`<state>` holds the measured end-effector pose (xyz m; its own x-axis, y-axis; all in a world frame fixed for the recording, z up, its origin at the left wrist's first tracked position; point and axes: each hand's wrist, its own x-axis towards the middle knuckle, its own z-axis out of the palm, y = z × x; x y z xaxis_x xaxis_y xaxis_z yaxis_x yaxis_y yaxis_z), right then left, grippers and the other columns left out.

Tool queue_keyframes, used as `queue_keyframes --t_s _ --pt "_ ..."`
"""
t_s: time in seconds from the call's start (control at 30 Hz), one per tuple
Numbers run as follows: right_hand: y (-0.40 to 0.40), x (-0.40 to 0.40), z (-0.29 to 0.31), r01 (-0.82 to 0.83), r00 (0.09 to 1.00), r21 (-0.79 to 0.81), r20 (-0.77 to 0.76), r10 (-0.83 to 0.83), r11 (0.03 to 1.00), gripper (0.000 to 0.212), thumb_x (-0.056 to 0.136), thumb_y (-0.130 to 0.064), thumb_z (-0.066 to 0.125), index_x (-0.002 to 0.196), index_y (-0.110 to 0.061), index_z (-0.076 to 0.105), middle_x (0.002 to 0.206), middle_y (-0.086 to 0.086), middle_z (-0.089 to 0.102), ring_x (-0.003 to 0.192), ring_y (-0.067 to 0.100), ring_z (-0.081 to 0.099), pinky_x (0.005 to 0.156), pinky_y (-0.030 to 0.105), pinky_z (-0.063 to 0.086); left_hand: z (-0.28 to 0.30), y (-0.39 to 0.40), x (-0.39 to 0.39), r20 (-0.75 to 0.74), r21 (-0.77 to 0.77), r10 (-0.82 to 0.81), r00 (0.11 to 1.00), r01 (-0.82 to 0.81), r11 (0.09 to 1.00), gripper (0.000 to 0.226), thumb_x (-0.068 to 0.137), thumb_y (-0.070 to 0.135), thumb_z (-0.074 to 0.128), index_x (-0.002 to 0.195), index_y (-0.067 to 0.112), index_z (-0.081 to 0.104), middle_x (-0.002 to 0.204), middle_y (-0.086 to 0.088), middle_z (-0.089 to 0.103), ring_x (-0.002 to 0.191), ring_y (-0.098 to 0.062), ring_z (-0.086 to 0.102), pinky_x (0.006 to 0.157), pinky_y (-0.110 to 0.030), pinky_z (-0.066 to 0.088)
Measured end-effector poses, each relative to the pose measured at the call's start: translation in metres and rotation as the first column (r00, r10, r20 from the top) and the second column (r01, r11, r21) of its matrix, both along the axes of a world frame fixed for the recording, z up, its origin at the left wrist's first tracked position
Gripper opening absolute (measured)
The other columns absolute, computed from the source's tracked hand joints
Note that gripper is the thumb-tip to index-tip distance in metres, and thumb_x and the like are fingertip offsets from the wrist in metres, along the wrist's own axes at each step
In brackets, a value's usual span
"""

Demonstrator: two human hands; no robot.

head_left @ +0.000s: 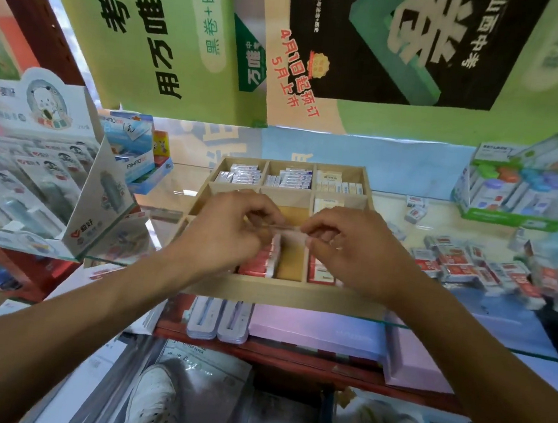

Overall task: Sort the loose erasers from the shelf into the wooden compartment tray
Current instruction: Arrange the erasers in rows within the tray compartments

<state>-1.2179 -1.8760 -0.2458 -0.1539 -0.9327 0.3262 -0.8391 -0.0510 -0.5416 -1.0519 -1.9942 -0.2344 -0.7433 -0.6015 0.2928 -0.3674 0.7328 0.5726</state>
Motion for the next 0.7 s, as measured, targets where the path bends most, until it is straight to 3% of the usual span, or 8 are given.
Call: queue_keyframes --t_s 0.07,0.17,0.27,0.37,0.47,0.53,0.63,0.7 --pt "0.019 -0.020 0.001 0.091 0.996 0.012 -0.013 -0.091 0.996 0.015 0.087 -0.020 0.066 0.102 -0.022 0.071 0.089 -0.014 0.065 0.076 -0.005 0.056 0.069 0.003 0.040 0.001 0.013 -0.019 0.015 0.017 -0.058 0.998 0.058 0.998 0.025 0.080 0.004 0.068 0.090 0.026 0.072 0.086 0.016 0.067 0.085 -0.001 0.059 0.071 -0.009 0.043" --pt "0.046 -0.052 0.000 0.238 0.971 0.025 0.036 -0.238 0.971 0.016 0.086 -0.019 0.066 0.100 -0.023 0.072 0.086 -0.014 0.065 0.074 -0.005 0.057 0.068 0.001 0.039 0.000 0.028 -0.048 0.041 0.042 -0.137 0.990 0.135 0.990 0.026 0.083 0.006 0.067 0.090 0.030 0.071 0.085 0.018 0.067 0.084 0.005 0.059 0.068 -0.006 0.041" --pt "0.070 -0.081 -0.007 0.341 0.940 0.027 0.024 -0.341 0.940 0.016 0.087 -0.017 0.064 0.101 -0.019 0.073 0.091 -0.004 0.070 0.077 0.005 0.060 0.071 0.011 0.042 -0.001 0.040 -0.074 0.086 0.046 -0.175 0.981 0.172 0.984 0.027 0.084 0.011 0.067 0.086 0.038 0.068 0.086 0.018 0.068 0.086 0.003 0.060 0.073 -0.015 0.046" --pt "0.085 -0.105 -0.021 0.404 0.915 0.108 -0.070 -0.398 0.908 0.021 0.089 -0.021 0.061 0.108 -0.017 0.069 0.104 0.002 0.068 0.090 0.013 0.059 0.076 0.021 0.040 0.000 0.042 -0.099 0.131 0.023 -0.204 0.970 0.203 0.979 0.022 0.085 0.013 0.066 0.089 0.034 0.071 0.094 0.016 0.069 0.090 0.001 0.061 0.078 -0.017 0.047" --pt "0.088 -0.117 -0.035 0.388 0.921 0.173 -0.117 -0.372 0.905 0.034 0.093 -0.025 0.056 0.126 -0.022 0.059 0.124 0.004 0.057 0.116 0.020 0.049 0.092 0.028 0.040 0.005 0.035 -0.130 0.200 -0.051 -0.230 0.952 0.245 0.968 0.018 0.087 0.013 0.064 0.099 0.024 0.072 0.101 0.009 0.069 0.091 -0.004 0.060 0.077 -0.012 0.042" --pt "0.086 -0.120 -0.040 0.323 0.942 0.220 -0.167 -0.290 0.920 0.044 0.095 -0.027 0.053 0.138 -0.025 0.047 0.138 0.002 0.048 0.127 0.022 0.039 0.105 0.034 0.034 0.006 0.030 -0.155 0.301 -0.122 -0.232 0.925 0.279 0.953 0.024 0.087 0.013 0.062 0.108 0.021 0.070 0.108 0.004 0.068 0.096 -0.009 0.059 0.079 -0.019 0.042" --pt "0.080 -0.124 -0.047 0.250 0.945 0.285 -0.280 -0.169 0.925 0.052 0.096 -0.033 0.051 0.146 -0.025 0.036 0.144 0.003 0.043 0.132 0.026 0.034 0.110 0.040 0.029 0.000 0.027 -0.193 0.489 -0.175 -0.219 0.844 0.341 0.924 0.033 0.087 0.020 0.063 0.119 0.028 0.064 0.124 0.005 0.061 0.109 -0.012 0.054 0.086 -0.022 0.039" --pt "0.078 -0.130 -0.050 0.269 0.936 0.280 -0.301 -0.182 0.922 0.050 0.095 -0.035 0.052 0.142 -0.025 0.039 0.139 0.004 0.048 0.129 0.025 0.037 0.107 0.039 0.030 -0.007 0.026 -0.215 0.618 -0.203 -0.205 0.759 0.406 0.891 0.040 0.086 0.021 0.062 0.124 0.030 0.060 0.132 0.003 0.057 0.119 -0.018 0.052 0.095 -0.030 0.042"
